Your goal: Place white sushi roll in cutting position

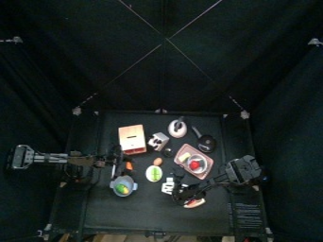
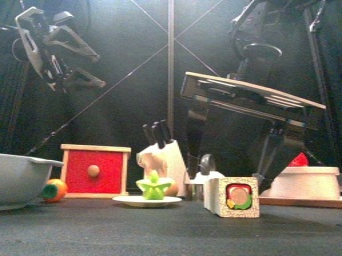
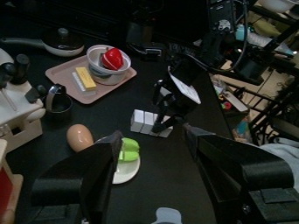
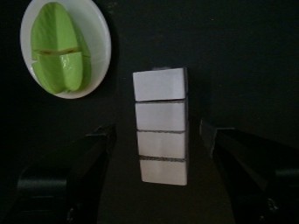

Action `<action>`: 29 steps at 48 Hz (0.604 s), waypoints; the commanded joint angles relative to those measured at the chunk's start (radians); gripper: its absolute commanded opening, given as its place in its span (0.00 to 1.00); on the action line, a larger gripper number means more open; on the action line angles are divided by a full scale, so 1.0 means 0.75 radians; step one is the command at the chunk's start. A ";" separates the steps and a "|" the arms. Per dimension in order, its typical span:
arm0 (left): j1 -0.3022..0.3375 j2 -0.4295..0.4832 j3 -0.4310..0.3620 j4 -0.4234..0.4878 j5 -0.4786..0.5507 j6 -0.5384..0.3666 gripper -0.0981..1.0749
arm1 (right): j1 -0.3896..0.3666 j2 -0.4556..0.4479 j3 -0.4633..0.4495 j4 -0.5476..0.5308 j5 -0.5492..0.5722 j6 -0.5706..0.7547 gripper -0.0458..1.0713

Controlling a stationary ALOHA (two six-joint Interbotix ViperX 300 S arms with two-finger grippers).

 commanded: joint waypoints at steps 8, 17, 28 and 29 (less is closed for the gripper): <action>0.000 -0.002 -0.018 -0.004 -0.008 0.002 0.87 | -0.004 -0.022 -0.029 -0.004 -0.029 -0.002 0.97; 0.000 -0.002 -0.016 -0.004 -0.010 0.002 0.87 | -0.004 -0.022 -0.031 -0.012 -0.031 -0.010 0.97; 0.000 -0.002 -0.014 -0.004 -0.008 0.002 0.87 | -0.004 -0.057 -0.025 -0.051 -0.031 -0.045 0.97; 0.000 -0.002 -0.012 -0.004 -0.010 0.002 0.87 | -0.004 -0.065 -0.022 -0.057 -0.031 -0.049 0.97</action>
